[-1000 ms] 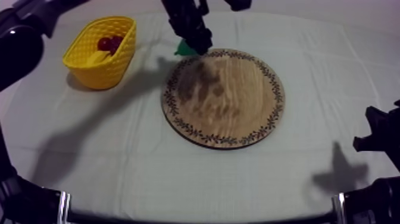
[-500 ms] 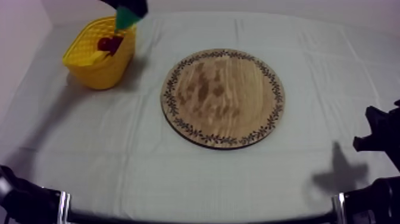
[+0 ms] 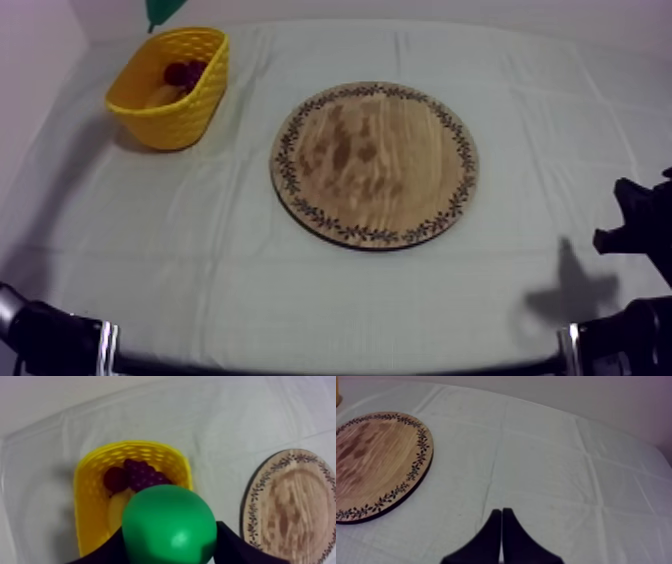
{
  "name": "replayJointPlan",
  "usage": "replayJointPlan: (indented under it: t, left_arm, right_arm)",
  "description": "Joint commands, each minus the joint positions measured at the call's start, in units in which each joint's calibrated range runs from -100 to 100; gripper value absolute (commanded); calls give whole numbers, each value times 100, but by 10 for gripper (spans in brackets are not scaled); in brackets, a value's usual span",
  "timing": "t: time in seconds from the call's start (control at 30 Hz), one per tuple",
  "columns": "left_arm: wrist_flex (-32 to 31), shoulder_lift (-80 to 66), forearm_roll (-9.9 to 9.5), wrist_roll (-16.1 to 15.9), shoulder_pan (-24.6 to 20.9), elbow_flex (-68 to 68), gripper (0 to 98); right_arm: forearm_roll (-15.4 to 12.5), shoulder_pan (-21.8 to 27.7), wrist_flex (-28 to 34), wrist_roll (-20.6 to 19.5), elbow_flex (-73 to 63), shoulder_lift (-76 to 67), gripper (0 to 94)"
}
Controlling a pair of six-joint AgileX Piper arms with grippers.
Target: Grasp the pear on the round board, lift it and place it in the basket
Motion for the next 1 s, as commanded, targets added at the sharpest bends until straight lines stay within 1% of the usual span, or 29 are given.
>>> replayJointPlan:
  t: [0.0, 0.2, 0.33, 0.47, 0.8, 0.87, 0.9, 0.97]
  left_arm:
    - [-46, 220, -37, 30, -99, -53, 416]
    - [-94, 775, -96, 38, -327, -100, 404]
    - [-102, 1058, -168, 6, -408, 45, 396]
    - [-104, 1246, -243, -15, -440, 208, 395]
    - [-97, 1314, -303, -20, -394, 406, 398]
    - [-105, 1293, -356, 27, -366, 445, 456]
    - [-112, 1279, -388, 63, -352, 466, 506]
    - [-143, 1247, -440, 146, -337, 497, 636]
  right_arm:
    - [2, -1, 4, 5, 5, -5, 3]
    - [2, -1, 4, 3, 5, -5, 3]
    - [2, -1, 4, 1, 5, -5, 3]
    - [2, -1, 4, 3, 5, -5, 3]
    - [2, -1, 4, 1, 5, -5, 3]
    - [2, -1, 4, 1, 5, -5, 3]
    - [2, -1, 4, 1, 5, -5, 3]
    - [2, -1, 4, 1, 5, -5, 3]
